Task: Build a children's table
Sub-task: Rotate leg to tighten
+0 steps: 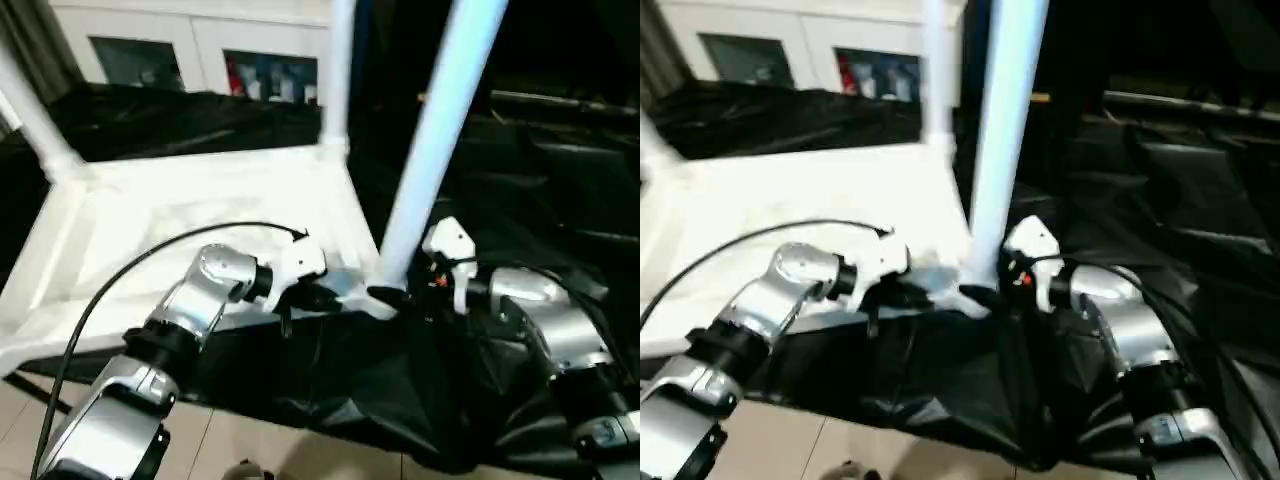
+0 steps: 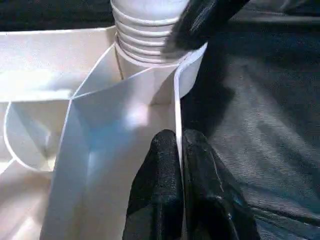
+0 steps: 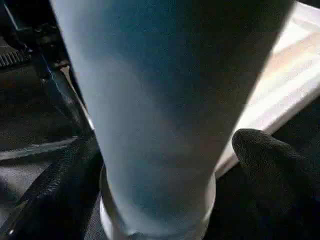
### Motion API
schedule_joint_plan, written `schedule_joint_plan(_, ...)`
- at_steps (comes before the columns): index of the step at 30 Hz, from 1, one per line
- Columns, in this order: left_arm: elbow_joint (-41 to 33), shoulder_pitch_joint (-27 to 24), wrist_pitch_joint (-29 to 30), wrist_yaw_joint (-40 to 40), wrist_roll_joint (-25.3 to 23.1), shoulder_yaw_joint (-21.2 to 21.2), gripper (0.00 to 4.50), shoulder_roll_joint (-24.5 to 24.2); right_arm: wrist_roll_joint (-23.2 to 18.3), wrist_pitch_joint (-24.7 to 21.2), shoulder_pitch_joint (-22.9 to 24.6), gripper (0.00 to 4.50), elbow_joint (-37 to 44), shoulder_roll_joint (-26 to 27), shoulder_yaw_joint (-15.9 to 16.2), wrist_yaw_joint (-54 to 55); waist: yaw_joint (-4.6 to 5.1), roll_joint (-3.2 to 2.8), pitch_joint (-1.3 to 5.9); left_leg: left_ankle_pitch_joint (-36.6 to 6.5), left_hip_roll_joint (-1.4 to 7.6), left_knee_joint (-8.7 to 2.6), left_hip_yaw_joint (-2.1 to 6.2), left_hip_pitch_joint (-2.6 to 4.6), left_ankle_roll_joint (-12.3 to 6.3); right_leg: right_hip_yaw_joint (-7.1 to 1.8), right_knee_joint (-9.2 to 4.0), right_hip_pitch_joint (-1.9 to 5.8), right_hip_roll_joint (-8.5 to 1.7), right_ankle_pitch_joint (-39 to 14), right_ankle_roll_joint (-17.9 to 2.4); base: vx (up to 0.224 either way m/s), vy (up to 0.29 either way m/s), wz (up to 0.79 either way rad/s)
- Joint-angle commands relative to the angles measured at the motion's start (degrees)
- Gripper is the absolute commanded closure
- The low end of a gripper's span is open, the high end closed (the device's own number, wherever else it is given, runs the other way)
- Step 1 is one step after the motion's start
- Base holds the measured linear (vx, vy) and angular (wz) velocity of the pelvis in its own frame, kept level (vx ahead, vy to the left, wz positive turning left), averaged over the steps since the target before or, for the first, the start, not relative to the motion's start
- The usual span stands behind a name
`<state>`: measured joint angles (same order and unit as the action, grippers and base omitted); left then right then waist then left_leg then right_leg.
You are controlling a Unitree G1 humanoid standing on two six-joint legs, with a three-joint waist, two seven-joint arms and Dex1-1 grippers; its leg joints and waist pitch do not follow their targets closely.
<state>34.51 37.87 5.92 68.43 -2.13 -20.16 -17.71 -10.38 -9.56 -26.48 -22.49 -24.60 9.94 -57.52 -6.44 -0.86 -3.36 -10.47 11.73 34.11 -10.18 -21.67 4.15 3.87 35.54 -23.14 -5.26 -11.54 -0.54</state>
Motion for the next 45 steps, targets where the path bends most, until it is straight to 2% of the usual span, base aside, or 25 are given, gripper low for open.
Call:
schedule_joint_plan(1,-2.8,0.4,-1.1,1.7,0.6,-0.3,4.5,0.0,0.7,-0.7,0.2,0.29,1.6,-0.5,0.8,-1.0,0.35,0.02,4.27,-8.3,1.48,-3.79,0.08,0.88,-3.36,-2.35,-3.34,3.42,-2.75,1.1,-15.8,0.0,0.0,0.0)
schedule_joint_plan(5,-3.3,0.1,-0.6,1.5,0.4,-0.2,4.5,-0.3,0.7,-0.7,0.3,0.29,1.4,-0.7,1.2,-1.7,0.31,0.05,4.37,-7.3,1.41,-3.66,0.11,0.8,-3.51,-2.36,-3.18,3.5,-2.78,2.1,-15.6,0.0,0.0,0.0)
schedule_joint_plan(6,-3.4,0.1,-0.5,1.3,0.5,-0.2,4.5,-0.3,0.7,-0.7,0.3,0.55,1.2,-0.6,1.1,-1.7,0.32,0.07,4.37,-7.2,1.4,-3.65,0.11,0.73,-3.59,-2.36,-3.18,3.54,-2.78,2.0,-15.6,0.0,0.0,0.0)
schedule_joint_plan(17,-3.6,0.1,-0.2,0.6,0.5,0.1,4.5,-0.5,0.4,-1.0,0.3,1.33,0.5,0.0,1.0,-1.6,0.34,-0.07,4.47,-6.8,1.33,-3.49,0.13,0.78,-3.73,-2.29,-3.09,3.56,-2.66,2.5,-15.7,0.0,0.0,0.0)
schedule_joint_plan(20,-3.6,-0.1,-0.3,0.5,0.3,-0.1,4.5,-0.7,0.7,-0.6,0.6,1.69,0.2,0.2,1.2,-1.4,0.35,-0.07,4.48,-7.0,1.32,-3.49,0.14,0.79,-3.52,-2.3,-3.09,3.56,-2.69,1.9,-15.6,0.0,0.0,0.0)
schedule_joint_plan(26,-1.7,0.5,0.8,-3.5,-0.8,0.7,4.5,0.0,1.9,-1.1,0.0,1.78,-3.1,2.0,-0.2,4.1,0.6,0.04,4.31,-8.3,1.22,-3.6,0.17,0.78,-2.6,-2.33,-3.36,3.51,-2.74,-0.8,-15.1,0.0,0.0,0.0)
schedule_joint_plan(28,3.3,3.2,3.3,-11.6,-1.6,2.7,4.5,3.0,2.1,-2.3,-1.6,1.79,-8.2,5.8,-3.4,13.9,1.07,-0.06,4.07,-9.4,1.04,-3.67,-0.01,0.87,-1.67,-2.41,-3.61,3.07,-2.64,-3.1,-14.9,0.0,0.0,0.0)
schedule_joint_plan(29,7.0,5.3,4.9,-17.4,-2.0,4.2,4.5,5.3,2.0,-2.9,-2.7,1.8,-11.4,8.5,-5.6,20.6,1.23,0.01,4.06,-11.2,1.0,-3.84,0.17,1.1,-0.34,-2.35,-3.97,3.2,-2.73,-6.7,-14.3,0.0,0.0,0.0)
schedule_joint_plan(30,7.0,5.3,4.9,-17.4,-2.0,4.2,4.5,5.3,2.0,-2.9,-2.7,1.8,-11.4,8.5,-5.6,20.6,1.34,0.06,4.1,-11.7,0.91,-3.91,0.23,1.23,0.54,-2.35,-4.05,3.19,-2.72,-8.5,-13.7,0.0,0.0,0.0)
schedule_joint_plan(31,11.0,7.8,6.2,-23.8,-2.0,5.7,4.5,7.9,2.0,-3.4,-4.2,1.8,-14.6,11.3,-7.9,28.8,1.38,0.08,4.11,-11.4,0.93,-3.92,0.29,1.14,0.75,-2.4,-4.1,3.28,-2.8,-8.4,-13.5,0.0,0.0,0.0)
schedule_joint_plan(33,14.0,9.9,7.6,-28.7,-1.8,6.9,4.5,10.2,2.0,-4.1,-5.7,1.81,-17.3,13.6,-9.8,36.1,1.67,0.08,4.4,-10.1,0.75,-3.84,0.36,1.07,1.28,-2.39,-3.94,3.3,-2.65,-6.6,-13.2,0.0,0.0,0.0)
schedule_joint_plan(34,14.0,9.9,7.6,-28.7,-1.8,6.9,4.5,10.2,2.0,-4.1,-5.7,1.81,-17.3,13.6,-9.8,36.1,1.58,0.23,4.4,-9.7,0.68,-3.81,0.37,0.91,0.92,-2.36,-3.95,3.49,-2.68,-6.0,-13.2,0.0,0.0,0.0)
schedule_joint_plan(35,16.4,11.8,8.8,-32.6,-1.3,7.7,4.5,12.5,1.6,-4.7,-7.5,1.81,-20.2,15.9,-11.5,42.6,1.61,-0.01,4.39,-8.6,0.57,-3.66,0.26,0.55,0.11,-2.43,-3.81,3.67,-2.7,-3.8,-13.2,0.0,0.0,0.0)
schedule_joint_plan(37,18.0,13.1,9.6,-34.8,-0.9,8.2,4.5,14.4,1.3,-4.3,-9.2,1.81,-22.6,17.6,-12.2,45.7,1.72,0.1,4.55,-7.9,0.48,-3.55,0.28,0.71,-0.32,-2.34,-3.74,3.62,-2.55,-2.2,-13.6,0.0,0.0,0.0)
schedule_joint_plan(39,19.6,14.1,9.8,-36.2,-0.9,8.6,4.5,15.6,1.4,-3.7,-10.4,1.81,-24.3,18.7,-12.8,47.2,1.49,-0.12,4.54,-7.4,0.49,-3.52,0.25,0.67,-1.27,-2.32,-3.82,3.68,-2.61,-1.4,-13.9,0.0,0.0,0.0)
schedule_joint_plan(41,22.6,15.8,9.4,-37.6,-1.8,8.3,4.5,17.3,2.3,-1.9,-13.5,1.81,-28.3,20.4,-13.3,49.7,1.68,-0.23,4.51,-8.2,0.51,-3.57,0.23,0.85,-0.96,-2.26,-3.89,3.44,-2.49,-1.7,-14.2,0.0,0.0,0.0)
schedule_joint_plan(44,23.4,16.1,8.7,-37.6,-1.7,8.1,4.5,17.3,2.0,-0.6,-14.5,1.81,-29.0,20.8,-13.6,49.5,1.57,-0.17,4.45,-9.1,0.66,-3.74,0.32,0.83,-1.0,-2.22,-3.87,3.69,-2.61,-1.8,-14.1,0.0,0.0,0.0)
schedule_joint_plan(45,23.3,15.9,8.3,-37.2,-1.8,8.0,4.5,17.0,1.5,0.1,-14.5,1.25,-28.7,20.9,-13.9,48.8,1.54,0.0,4.58,-8.1,0.68,-3.64,0.29,0.77,-1.57,-2.26,-3.68,3.78,-2.61,0.3,-14.5,0.0,0.0,0.0)
